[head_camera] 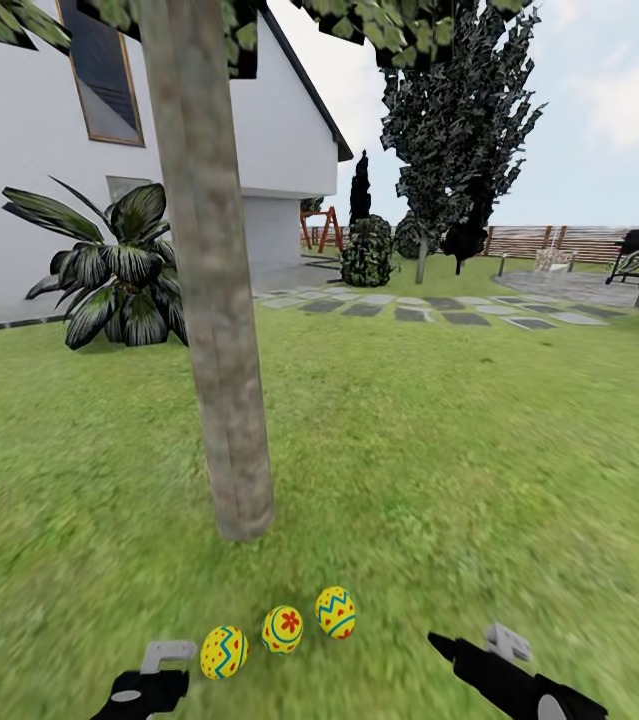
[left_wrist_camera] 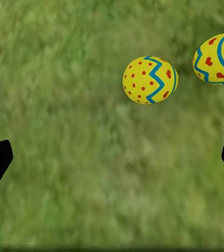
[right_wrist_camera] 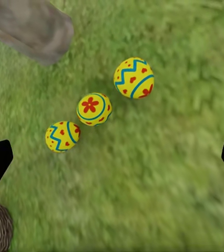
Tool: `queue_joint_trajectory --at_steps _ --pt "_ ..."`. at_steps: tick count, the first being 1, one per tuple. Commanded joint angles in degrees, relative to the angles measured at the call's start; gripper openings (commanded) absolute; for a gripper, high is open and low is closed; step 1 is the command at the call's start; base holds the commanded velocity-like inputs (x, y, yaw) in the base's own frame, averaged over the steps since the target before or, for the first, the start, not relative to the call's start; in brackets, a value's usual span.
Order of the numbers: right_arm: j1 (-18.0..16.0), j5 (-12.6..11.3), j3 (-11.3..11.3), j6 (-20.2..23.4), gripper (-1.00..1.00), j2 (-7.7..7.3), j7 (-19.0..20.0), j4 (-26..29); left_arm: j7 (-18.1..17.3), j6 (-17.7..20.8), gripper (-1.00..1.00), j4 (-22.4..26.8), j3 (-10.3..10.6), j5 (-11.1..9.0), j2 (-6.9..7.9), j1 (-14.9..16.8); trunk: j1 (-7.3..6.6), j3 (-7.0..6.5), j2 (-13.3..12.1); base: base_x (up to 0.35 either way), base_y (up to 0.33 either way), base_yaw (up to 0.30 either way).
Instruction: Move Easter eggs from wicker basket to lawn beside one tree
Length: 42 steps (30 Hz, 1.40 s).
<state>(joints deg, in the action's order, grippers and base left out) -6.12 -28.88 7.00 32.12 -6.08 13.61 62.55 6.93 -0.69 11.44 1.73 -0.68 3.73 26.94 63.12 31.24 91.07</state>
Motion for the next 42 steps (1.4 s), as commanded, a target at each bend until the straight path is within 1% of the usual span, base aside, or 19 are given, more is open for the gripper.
queue_joint_trajectory --at_steps 1,6,9,10,11,14,22,30,33,36,40,42 --pt "-0.03 -0.13 0.12 -0.01 1.00 0.01 0.16 -0.42 0.19 -0.08 1.00 -0.01 0.19 -0.07 0.02 -0.09 -0.23 -0.13 -0.39 0.000 0.000 0.000" --pt "-0.03 -0.13 0.12 -3.06 1.00 -0.03 0.17 -3.97 0.19 -0.21 1.00 -0.01 0.20 -0.10 -0.02 -1.88 -1.33 -1.03 -2.39 0.000 0.000 0.000" --pt "-0.03 -0.13 0.12 -4.39 1.00 -0.05 0.18 -5.71 0.19 -0.56 1.00 -0.01 0.20 -0.06 0.00 -2.44 -1.99 -1.56 -3.59 0.000 0.000 0.000" --pt "-0.03 -0.13 0.16 -6.18 1.00 -0.18 0.18 -8.63 0.19 -1.11 1.00 -0.01 0.19 -0.08 -0.02 -3.80 -2.21 -1.74 -4.00 0.000 0.000 0.000" --pt "-0.03 -0.13 0.12 -6.59 1.00 -0.39 0.17 -9.54 0.19 -1.22 1.00 -0.01 0.19 -0.09 -0.01 -4.14 -2.43 -1.92 -4.40 0.000 0.000 0.000" --pt "-0.03 -0.13 0.06 -7.09 1.00 -0.76 0.12 -10.72 0.19 -1.36 1.00 -0.01 0.20 -0.10 0.01 -4.91 -3.09 -2.46 -5.60 0.000 0.000 0.000" --pt "-0.03 -0.13 -0.05 -7.46 1.00 -0.91 0.10 -11.99 0.19 -1.41 1.00 -0.01 0.20 -0.07 0.04 -5.87 -4.84 -3.90 -8.81 0.000 0.000 0.000" --pt "-0.03 -0.13 -0.12 -12.57 1.00 -0.88 0.11 -16.29 0.19 -1.61 1.00 -0.09 0.20 -0.04 0.11 -6.70 -6.60 -5.33 -12.02 0.000 0.000 0.000" --pt "-0.03 -0.16 -0.13 -13.22 1.00 -0.92 0.11 -17.84 0.19 -1.64 1.00 -0.08 0.17 -0.03 0.12 -7.07 -7.26 -5.87 -13.22 0.000 0.000 0.000" --pt "-0.03 -0.18 -0.17 -15.01 1.00 -0.91 0.10 -20.27 0.19 -1.84 1.00 -0.08 0.16 -0.04 0.13 -7.55 -7.92 -6.41 -14.42 0.000 0.000 0.000" --pt "-0.03 -0.21 -0.40 -19.48 1.00 -0.86 0.15 -24.45 0.19 -2.66 1.00 -0.10 0.15 -0.03 0.13 -8.55 -8.80 -7.13 -16.03 0.000 0.000 0.000" --pt "-0.03 -0.21 -0.49 -20.28 1.00 -0.76 0.16 -25.52 0.19 -2.81 1.00 -0.10 0.13 -0.03 0.13 -9.01 -9.24 -7.49 -16.83 0.000 0.000 0.000"
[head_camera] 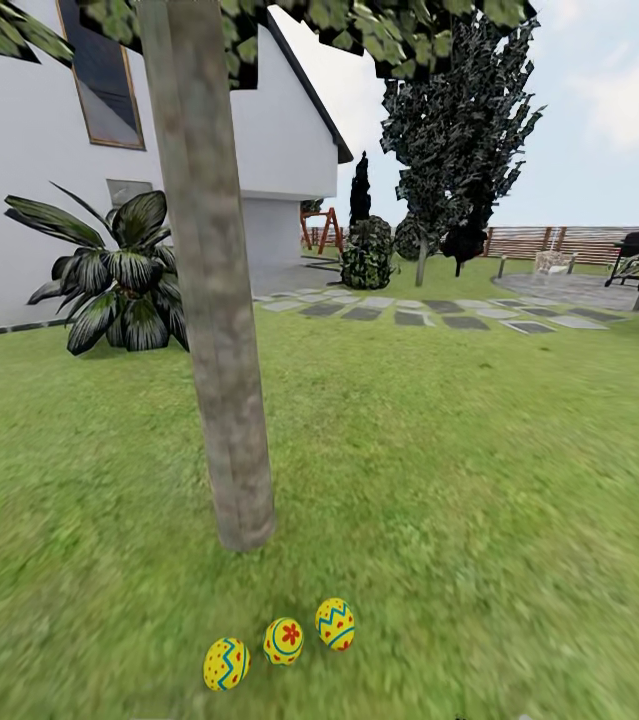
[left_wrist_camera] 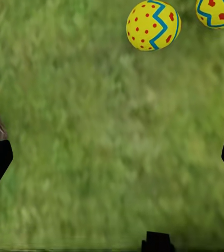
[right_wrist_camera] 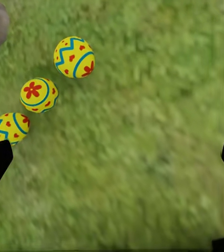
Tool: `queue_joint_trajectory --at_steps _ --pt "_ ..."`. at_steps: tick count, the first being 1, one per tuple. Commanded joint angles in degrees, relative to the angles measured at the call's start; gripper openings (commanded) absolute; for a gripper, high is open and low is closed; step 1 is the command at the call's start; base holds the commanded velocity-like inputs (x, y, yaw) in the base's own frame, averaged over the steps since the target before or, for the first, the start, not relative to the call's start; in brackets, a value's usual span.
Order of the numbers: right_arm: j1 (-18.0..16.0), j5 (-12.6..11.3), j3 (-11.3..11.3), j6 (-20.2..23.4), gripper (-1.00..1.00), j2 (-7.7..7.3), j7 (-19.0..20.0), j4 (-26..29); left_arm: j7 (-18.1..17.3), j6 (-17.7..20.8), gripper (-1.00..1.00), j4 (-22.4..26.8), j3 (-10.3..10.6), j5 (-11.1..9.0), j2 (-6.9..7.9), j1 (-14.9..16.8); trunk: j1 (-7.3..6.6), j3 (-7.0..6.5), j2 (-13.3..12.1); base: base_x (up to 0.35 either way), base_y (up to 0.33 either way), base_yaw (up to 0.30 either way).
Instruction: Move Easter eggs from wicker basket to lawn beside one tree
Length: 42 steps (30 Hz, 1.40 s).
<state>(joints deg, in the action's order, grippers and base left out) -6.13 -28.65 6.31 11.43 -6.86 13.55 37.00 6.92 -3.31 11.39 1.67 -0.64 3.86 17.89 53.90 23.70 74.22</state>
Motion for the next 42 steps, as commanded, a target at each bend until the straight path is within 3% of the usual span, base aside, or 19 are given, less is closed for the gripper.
queue_joint_trajectory --at_steps 1,9,16,25,32,42 --pt "-0.02 -0.44 0.19 0.25 1.00 0.07 0.23 -0.29 0.19 -0.23 1.00 -0.05 0.19 -0.07 0.01 -0.12 -0.23 -0.13 -0.38 0.000 0.000 0.000" --pt "-0.02 -0.44 0.12 -0.88 1.00 0.12 0.17 -3.96 0.19 -0.92 1.00 -0.05 0.17 -0.10 0.14 -1.22 -1.99 -1.56 -3.59 0.000 0.000 0.000" --pt "-0.02 -0.46 0.11 -5.14 1.00 0.23 0.16 -11.24 0.19 -1.07 1.00 -0.05 0.17 -0.07 0.18 -2.63 -3.52 -2.82 -6.40 0.000 0.000 0.000" --pt "-0.02 -0.58 0.11 -6.41 1.00 0.42 0.03 -18.62 0.19 -2.35 1.00 -2.85 0.20 -0.14 0.18 -3.71 -5.50 -4.43 -10.01 0.000 0.000 0.000" --pt "-0.02 -0.61 0.11 -12.35 1.00 0.50 -0.01 -25.43 0.19 -3.78 1.00 -5.52 0.20 -0.18 0.18 -3.97 -7.04 -5.69 -12.81 0.000 0.000 0.000" --pt "-0.02 -0.65 0.33 -14.27 1.00 0.04 -0.13 -27.67 0.19 -3.89 1.00 -6.16 0.18 -0.41 0.11 -5.27 -9.23 -7.49 -16.82 0.000 0.000 0.000"
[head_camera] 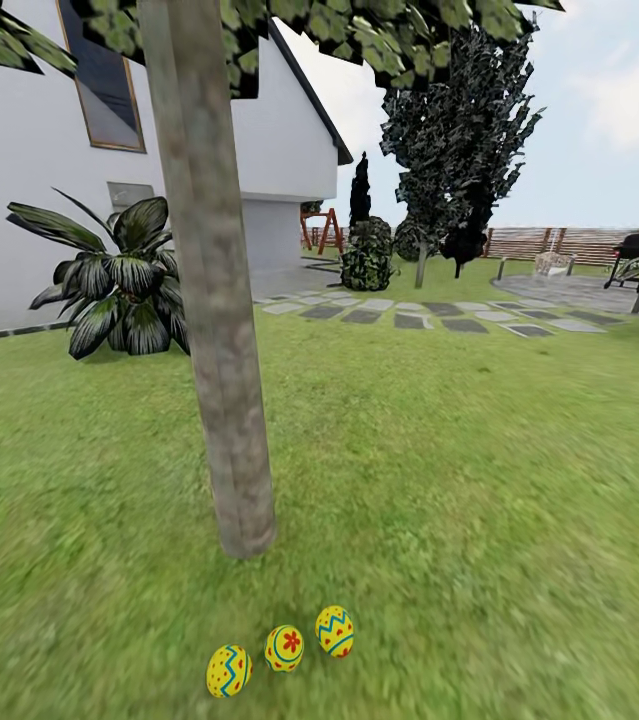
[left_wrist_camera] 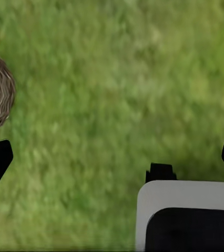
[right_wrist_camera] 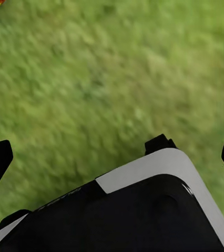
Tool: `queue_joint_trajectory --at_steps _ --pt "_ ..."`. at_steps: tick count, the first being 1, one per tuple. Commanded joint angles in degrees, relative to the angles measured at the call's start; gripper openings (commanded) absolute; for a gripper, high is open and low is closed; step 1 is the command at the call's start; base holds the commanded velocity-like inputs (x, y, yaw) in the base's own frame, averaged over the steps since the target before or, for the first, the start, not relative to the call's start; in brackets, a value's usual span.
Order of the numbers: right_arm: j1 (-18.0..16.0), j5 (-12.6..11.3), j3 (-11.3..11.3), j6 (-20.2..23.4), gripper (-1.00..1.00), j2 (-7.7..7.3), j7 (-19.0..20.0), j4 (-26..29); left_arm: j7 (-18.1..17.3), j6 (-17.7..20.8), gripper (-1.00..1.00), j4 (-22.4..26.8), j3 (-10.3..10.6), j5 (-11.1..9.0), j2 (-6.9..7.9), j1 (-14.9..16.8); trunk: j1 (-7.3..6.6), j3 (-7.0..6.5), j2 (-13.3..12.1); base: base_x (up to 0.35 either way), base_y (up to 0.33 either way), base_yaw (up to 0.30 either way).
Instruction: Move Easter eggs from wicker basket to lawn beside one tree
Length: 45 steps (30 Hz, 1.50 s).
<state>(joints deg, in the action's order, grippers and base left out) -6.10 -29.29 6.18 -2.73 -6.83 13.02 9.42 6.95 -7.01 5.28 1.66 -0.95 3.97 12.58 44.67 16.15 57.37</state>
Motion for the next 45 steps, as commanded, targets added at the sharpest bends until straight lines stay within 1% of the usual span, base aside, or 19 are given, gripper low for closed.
queue_joint_trajectory --at_steps 1,11,13,20,26,28,32,35,45 --pt "-0.05 -0.03 0.49 -0.13 1.00 -0.03 0.36 -0.16 0.17 -0.19 1.00 -0.10 0.19 -0.15 -0.01 -0.26 -0.22 -0.12 -0.37 0.000 0.000 0.000" --pt "-0.05 -0.03 0.42 -0.17 1.00 -0.11 0.17 -1.18 0.01 -0.20 1.00 -0.11 -0.29 -0.48 -0.11 -3.32 -2.42 -1.91 -4.38 0.000 0.000 0.000" --pt "-0.05 -0.05 0.36 -0.17 1.00 0.13 0.17 -1.83 0.00 -0.20 1.00 -0.12 -0.31 -0.51 -0.15 -3.83 -2.86 -2.27 -5.18 0.000 0.000 0.000" --pt "-0.05 -0.21 0.27 -0.17 1.00 0.82 0.16 -2.96 0.00 -0.13 1.00 -0.18 -0.39 -0.39 -0.10 -4.57 -4.40 -3.53 -7.99 0.000 0.000 0.000" --pt "-0.05 -0.27 0.63 -0.15 1.00 0.84 0.16 -3.18 -0.01 -0.11 1.00 -0.18 -0.42 -0.38 -0.09 -5.59 -5.72 -4.61 -10.40 0.000 0.000 0.000" --pt "-0.05 -0.21 0.54 -0.15 1.00 0.89 0.14 -4.19 -0.01 -0.08 1.00 -0.19 -0.41 -0.36 -0.13 -5.89 -6.15 -4.96 -11.20 0.000 0.000 0.000" --pt "-0.05 -0.08 0.38 -0.15 1.00 0.92 0.16 -6.67 -0.01 0.06 1.00 -0.19 -0.39 -0.26 -0.27 -6.13 -7.03 -5.68 -12.81 0.000 0.000 0.000" --pt "-0.05 -0.08 0.35 -0.13 1.00 0.97 0.16 -7.50 -0.01 0.19 1.00 -0.19 -0.41 -0.22 -0.33 -6.20 -7.69 -6.22 -14.01 0.000 0.000 0.000" --pt "-0.05 -0.14 0.46 -0.15 1.00 0.95 0.14 -8.04 -0.09 0.68 1.00 -0.24 -0.43 -0.20 -0.37 -6.28 -9.89 -8.02 -18.02 0.000 0.000 0.000"
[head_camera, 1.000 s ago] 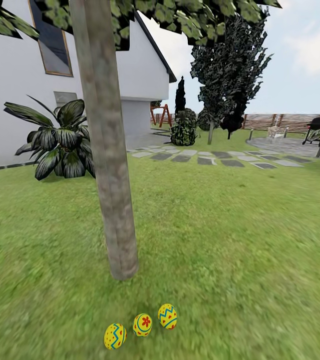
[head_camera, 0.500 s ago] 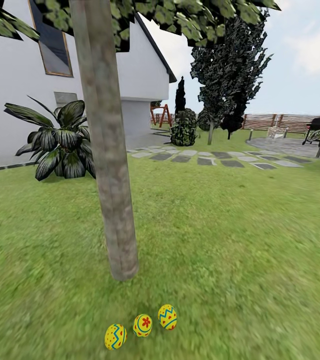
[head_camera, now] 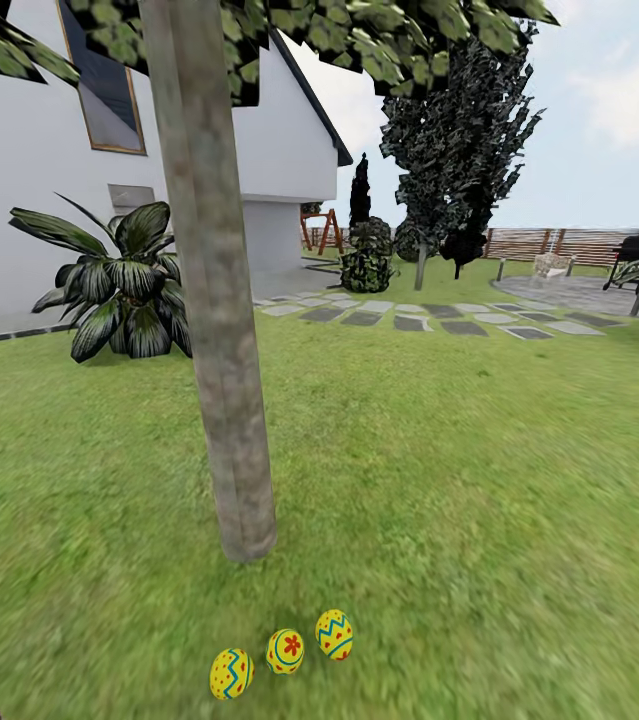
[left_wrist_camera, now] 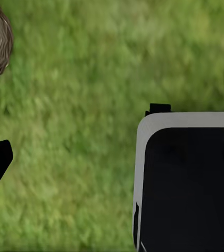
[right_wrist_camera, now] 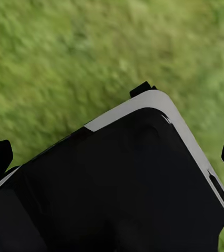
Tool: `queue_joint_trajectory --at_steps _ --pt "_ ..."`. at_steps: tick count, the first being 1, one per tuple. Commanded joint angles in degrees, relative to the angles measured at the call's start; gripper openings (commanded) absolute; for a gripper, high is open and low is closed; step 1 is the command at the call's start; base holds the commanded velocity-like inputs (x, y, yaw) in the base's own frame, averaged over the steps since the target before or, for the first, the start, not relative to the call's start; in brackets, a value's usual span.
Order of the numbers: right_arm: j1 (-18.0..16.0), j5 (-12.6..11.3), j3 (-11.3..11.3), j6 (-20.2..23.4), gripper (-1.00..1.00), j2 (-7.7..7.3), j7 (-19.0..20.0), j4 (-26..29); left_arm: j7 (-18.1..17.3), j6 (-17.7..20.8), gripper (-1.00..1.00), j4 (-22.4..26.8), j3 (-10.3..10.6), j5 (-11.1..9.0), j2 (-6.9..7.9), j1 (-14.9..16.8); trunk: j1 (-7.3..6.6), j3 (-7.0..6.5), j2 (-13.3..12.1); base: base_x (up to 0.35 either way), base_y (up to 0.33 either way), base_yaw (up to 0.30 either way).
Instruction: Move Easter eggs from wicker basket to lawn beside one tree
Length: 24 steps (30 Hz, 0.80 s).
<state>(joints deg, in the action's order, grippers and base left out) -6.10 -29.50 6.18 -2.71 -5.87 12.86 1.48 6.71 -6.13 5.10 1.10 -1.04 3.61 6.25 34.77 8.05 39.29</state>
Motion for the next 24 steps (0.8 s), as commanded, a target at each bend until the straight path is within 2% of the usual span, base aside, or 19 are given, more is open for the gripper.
queue_joint_trajectory --at_steps 1,24 --pt "-0.05 0.08 0.45 -0.17 1.00 -0.03 0.31 -0.09 0.16 -0.16 1.00 -0.13 0.13 -0.11 0.00 0.03 -0.21 -0.10 -0.35 0.000 0.000 0.000" --pt "-0.05 0.30 0.01 -0.19 1.00 -0.53 0.32 0.42 -0.11 -0.11 1.00 -1.84 0.17 -0.07 -0.24 -0.01 -5.26 -4.22 -9.57 0.000 0.000 0.000"
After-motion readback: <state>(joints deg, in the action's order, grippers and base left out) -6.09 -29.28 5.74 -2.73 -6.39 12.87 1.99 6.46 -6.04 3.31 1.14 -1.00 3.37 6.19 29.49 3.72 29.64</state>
